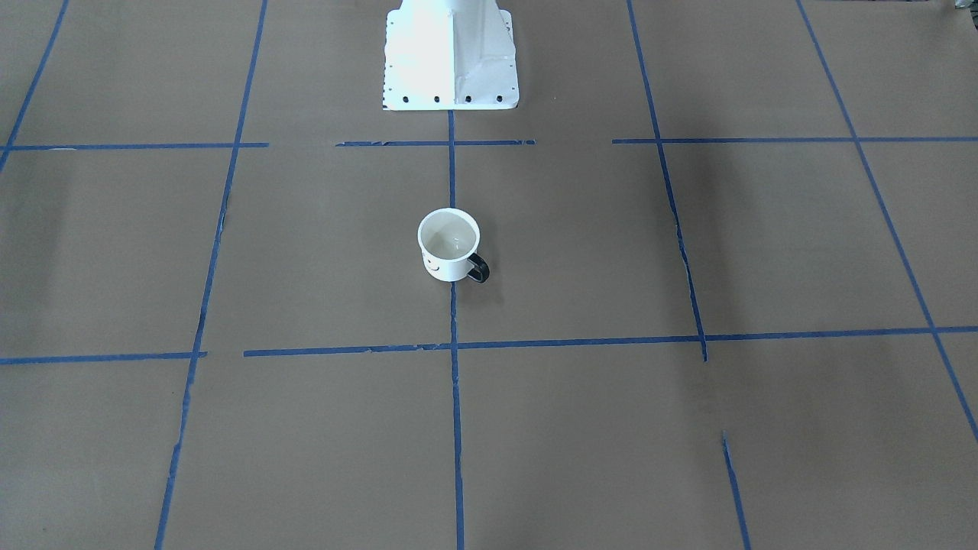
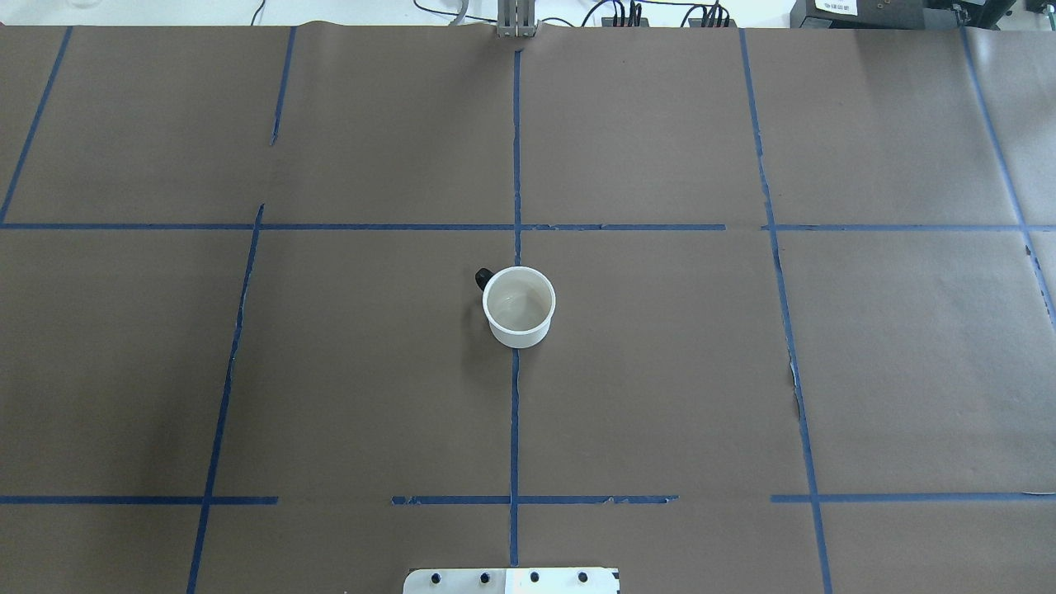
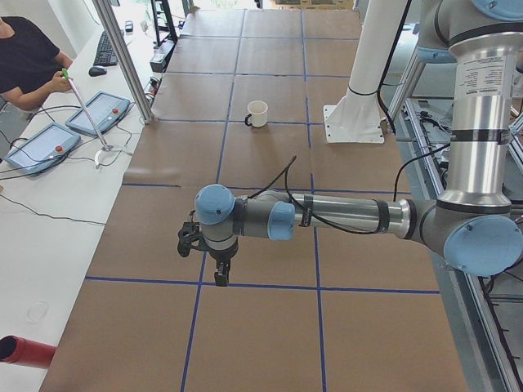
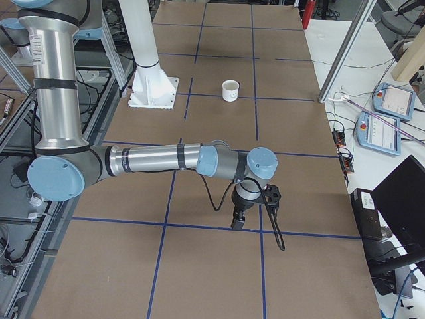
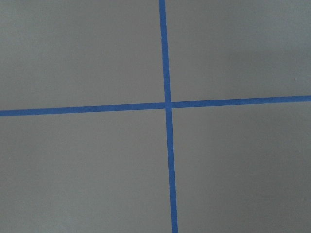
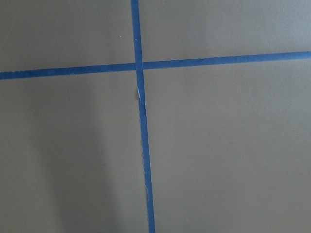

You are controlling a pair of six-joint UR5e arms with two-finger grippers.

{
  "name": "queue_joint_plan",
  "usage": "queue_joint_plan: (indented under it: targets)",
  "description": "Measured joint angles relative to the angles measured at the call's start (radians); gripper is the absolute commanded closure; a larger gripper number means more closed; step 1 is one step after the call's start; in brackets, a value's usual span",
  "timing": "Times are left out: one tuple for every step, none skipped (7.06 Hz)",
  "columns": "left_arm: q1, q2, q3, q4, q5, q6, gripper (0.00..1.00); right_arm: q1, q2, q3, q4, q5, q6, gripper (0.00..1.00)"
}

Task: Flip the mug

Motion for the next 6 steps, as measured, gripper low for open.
queue_joint_plan:
  targets:
    - [-0.001,0.012,0.006,0.007,0.0,0.001,0.0,0.0,0.0,0.0,0.0,0.0,0.0,0.0]
    - [-0.001,0.023,0.009,0.01,0.0,0.002,0.0,0.0,0.0,0.0,0.0,0.0,0.0,0.0]
    - [-0.001,0.027,0.011,0.011,0.0,0.003,0.0,0.0,0.0,0.0,0.0,0.0,0.0,0.0]
    - [-0.002,0.028,0.012,0.013,0.001,0.003,0.0,0.0,0.0,0.0,0.0,0.0,0.0,0.0]
    - [-0.003,0.028,0.012,0.015,0.001,0.003,0.0,0.0,0.0,0.0,0.0,0.0,0.0,0.0]
    - [-0.005,0.028,0.011,0.016,0.001,0.003,0.0,0.0,0.0,0.001,0.0,0.0,0.0,0.0]
